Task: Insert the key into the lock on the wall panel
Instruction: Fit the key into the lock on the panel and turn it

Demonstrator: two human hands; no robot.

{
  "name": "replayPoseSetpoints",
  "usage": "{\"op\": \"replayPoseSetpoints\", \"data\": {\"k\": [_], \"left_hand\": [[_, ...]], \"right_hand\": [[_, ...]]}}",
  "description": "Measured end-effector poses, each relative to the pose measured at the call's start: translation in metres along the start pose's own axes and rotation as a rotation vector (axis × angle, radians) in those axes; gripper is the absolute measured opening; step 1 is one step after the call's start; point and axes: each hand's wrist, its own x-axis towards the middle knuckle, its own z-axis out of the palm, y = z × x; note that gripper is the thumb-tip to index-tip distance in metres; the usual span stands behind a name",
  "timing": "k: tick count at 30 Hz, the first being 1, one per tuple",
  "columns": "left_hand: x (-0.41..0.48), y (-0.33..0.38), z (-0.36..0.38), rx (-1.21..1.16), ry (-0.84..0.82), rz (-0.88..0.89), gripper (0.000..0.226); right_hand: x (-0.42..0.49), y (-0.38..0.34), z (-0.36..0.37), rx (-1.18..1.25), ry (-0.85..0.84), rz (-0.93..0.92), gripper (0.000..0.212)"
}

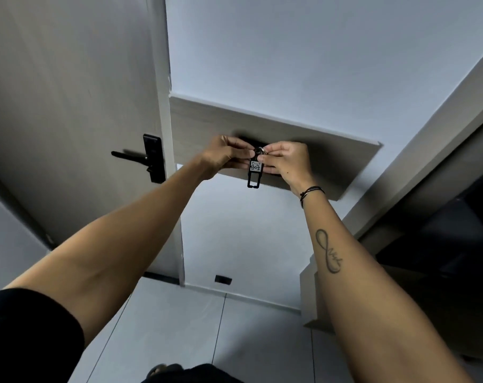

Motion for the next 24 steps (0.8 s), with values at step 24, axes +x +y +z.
{"op": "replayPoseSetpoints", "data": {"k": [24], "left_hand": [[0.052,0.133,0.001,0.132,0.032,0.279,0.021]], "right_hand": [[0.057,-0.113,-0.024,0.004,0.102,-0.206,0.033]]}}
